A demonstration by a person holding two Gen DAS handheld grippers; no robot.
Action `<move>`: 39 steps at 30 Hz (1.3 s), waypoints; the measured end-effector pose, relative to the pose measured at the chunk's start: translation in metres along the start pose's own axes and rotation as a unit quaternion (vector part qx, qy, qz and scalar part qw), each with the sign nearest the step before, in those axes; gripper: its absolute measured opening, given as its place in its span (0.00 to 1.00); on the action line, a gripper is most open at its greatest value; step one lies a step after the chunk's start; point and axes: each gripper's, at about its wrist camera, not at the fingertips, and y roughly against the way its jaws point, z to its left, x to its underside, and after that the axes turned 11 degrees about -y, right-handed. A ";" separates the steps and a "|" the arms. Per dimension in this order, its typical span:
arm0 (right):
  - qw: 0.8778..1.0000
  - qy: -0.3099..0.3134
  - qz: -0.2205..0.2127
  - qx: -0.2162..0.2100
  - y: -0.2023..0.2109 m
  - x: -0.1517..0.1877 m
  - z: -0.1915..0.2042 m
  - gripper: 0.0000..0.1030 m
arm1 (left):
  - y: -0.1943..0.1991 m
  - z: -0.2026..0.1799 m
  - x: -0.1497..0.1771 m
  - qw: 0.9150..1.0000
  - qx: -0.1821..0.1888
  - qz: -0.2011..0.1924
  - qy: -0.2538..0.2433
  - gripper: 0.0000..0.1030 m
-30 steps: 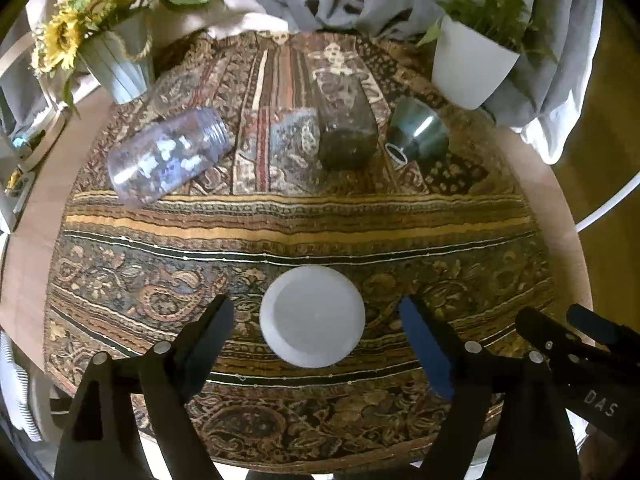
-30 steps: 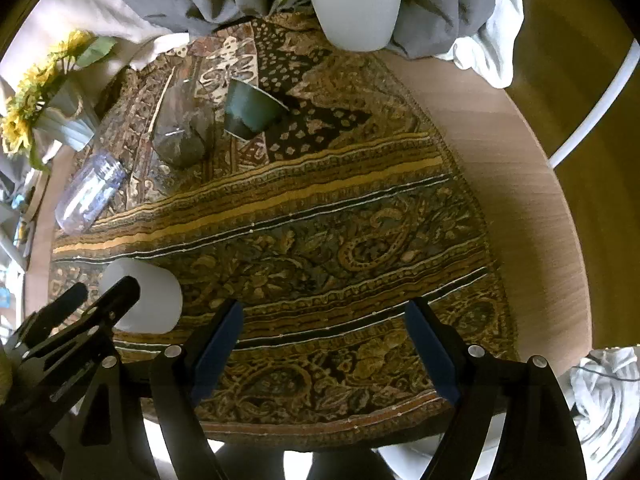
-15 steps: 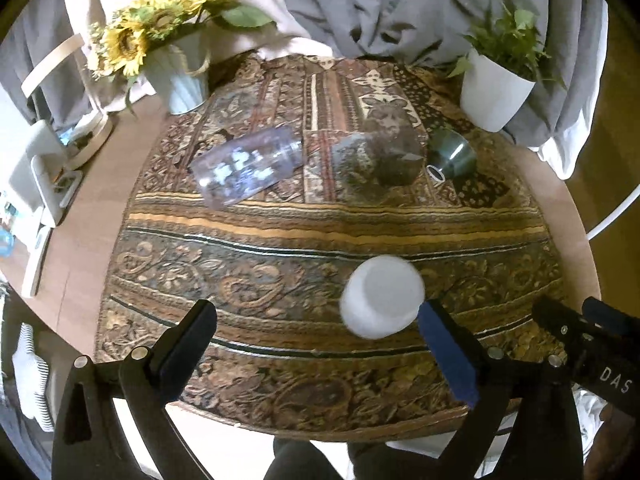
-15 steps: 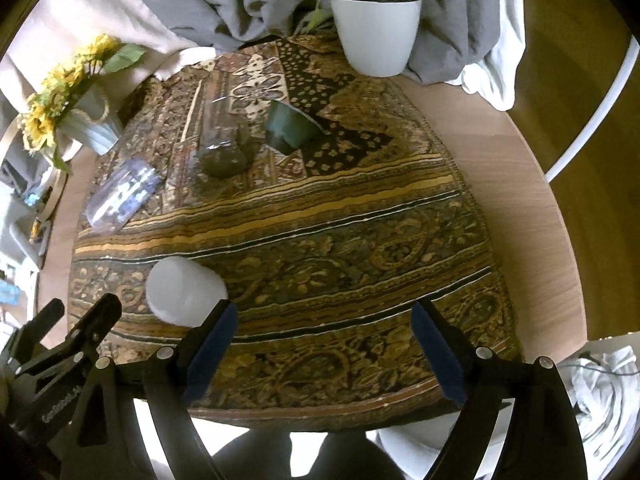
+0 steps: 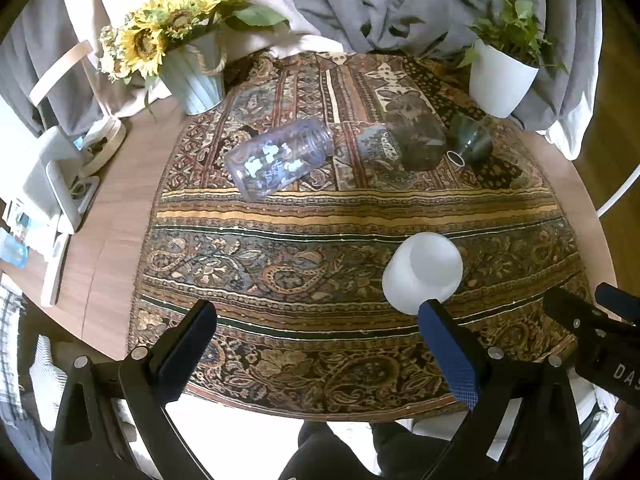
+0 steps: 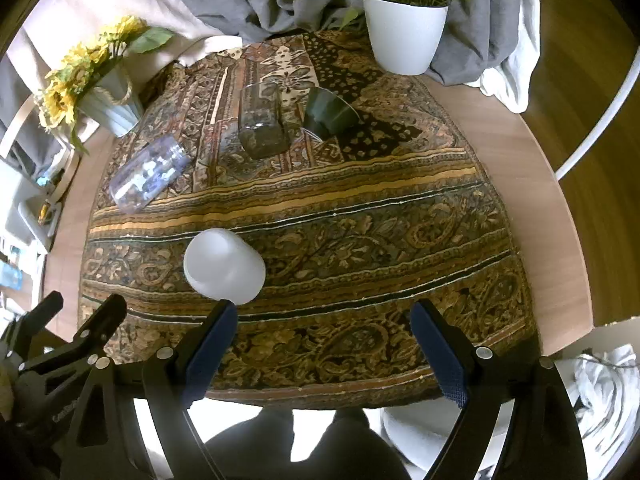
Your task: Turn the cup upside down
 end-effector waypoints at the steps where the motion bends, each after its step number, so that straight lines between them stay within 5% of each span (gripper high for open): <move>1: 1.000 0.000 0.001 0.000 0.000 0.001 0.001 0.86 | 0.001 0.001 0.000 1.000 0.001 -0.002 -0.001 1.00; 39: 1.000 -0.008 0.000 0.004 -0.002 0.003 0.016 0.86 | 0.001 0.013 -0.007 1.000 0.009 -0.008 -0.015 1.00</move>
